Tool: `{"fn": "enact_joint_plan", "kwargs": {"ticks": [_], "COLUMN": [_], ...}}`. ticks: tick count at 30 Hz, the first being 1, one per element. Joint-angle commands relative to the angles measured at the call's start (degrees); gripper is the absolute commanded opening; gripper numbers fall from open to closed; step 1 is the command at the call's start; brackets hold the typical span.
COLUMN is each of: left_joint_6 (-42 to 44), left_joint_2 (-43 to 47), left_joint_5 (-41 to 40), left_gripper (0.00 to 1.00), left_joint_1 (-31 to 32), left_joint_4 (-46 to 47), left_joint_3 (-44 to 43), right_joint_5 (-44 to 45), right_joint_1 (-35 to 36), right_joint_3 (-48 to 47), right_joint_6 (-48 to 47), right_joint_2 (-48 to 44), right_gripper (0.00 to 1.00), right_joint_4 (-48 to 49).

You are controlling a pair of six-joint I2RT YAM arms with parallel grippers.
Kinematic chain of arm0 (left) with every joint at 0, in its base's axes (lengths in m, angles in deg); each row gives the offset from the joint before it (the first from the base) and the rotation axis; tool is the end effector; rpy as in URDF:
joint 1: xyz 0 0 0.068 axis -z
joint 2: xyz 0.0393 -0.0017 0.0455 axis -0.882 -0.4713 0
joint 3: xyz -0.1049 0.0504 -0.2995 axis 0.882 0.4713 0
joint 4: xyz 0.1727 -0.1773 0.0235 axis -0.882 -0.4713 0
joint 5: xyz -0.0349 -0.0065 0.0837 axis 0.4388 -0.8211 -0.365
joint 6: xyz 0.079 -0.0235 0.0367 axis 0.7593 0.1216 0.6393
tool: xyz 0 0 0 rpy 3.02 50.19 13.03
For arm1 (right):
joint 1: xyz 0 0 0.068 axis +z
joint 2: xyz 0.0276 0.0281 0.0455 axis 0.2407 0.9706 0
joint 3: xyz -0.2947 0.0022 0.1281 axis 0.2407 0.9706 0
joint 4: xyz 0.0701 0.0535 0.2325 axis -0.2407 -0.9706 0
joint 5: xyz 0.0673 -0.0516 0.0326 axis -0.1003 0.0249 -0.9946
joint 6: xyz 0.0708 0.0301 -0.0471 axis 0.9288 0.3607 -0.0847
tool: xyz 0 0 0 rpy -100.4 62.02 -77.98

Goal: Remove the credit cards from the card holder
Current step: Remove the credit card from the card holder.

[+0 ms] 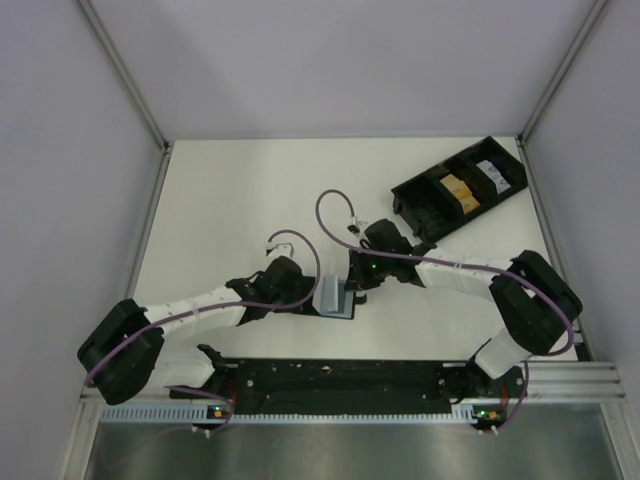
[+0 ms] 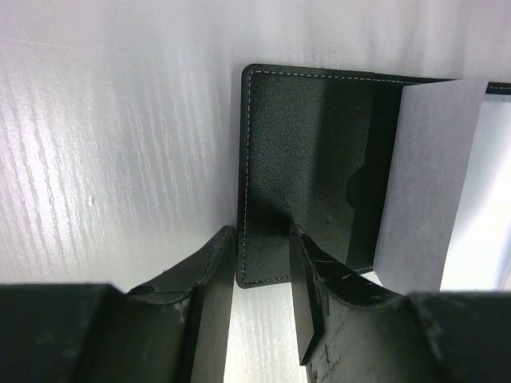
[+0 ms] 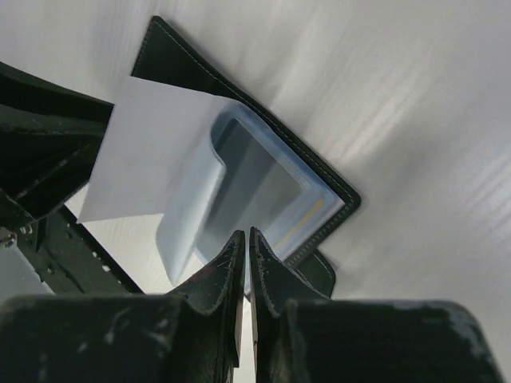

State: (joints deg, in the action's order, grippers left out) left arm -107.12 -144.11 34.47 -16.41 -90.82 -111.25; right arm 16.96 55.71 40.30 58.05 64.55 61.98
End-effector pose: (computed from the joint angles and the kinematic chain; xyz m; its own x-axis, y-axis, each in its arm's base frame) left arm 0.1667 -0.1452 0.1766 -0.8381 -0.0976 -0.5368 0.0565 0.9630 -0.2634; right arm 0.2237 0.2334 0.2011 -0.8570 -0.1859 -0.4806 -0.4446 0.7383 0.5071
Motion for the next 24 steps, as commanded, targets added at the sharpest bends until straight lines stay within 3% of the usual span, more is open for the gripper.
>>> {"fn": "enact_joint_plan", "kwargs": {"ticks": [1,12,18,24], "left_joint_6": [-0.13,-1.79,-4.87,-4.18], "left_joint_2": [-0.72,1.82,12.09,25.02], "left_joint_5": [1.88,3.46,-0.48,-1.12], "left_gripper": [0.38,0.38,0.48,0.5], "left_joint_1": [0.4,0.49,0.41,0.49], "left_joint_4": [1.46,3.3,0.85,-2.68], "left_joint_3": [0.93,2.33,5.93,7.17], "right_joint_5": [-2.17,-6.56,-6.39,-5.34], "right_joint_1": [2.6,6.65,7.53,7.53], "right_joint_3": [-5.32,-12.0,-15.35,-16.67], "right_joint_6": [-0.5,1.51,1.95,1.17], "right_joint_2": [2.41,8.73,14.53,16.65], "right_gripper": [0.05,0.04,0.05,0.05], "right_joint_4": [3.69,5.63,4.92,2.82]}}
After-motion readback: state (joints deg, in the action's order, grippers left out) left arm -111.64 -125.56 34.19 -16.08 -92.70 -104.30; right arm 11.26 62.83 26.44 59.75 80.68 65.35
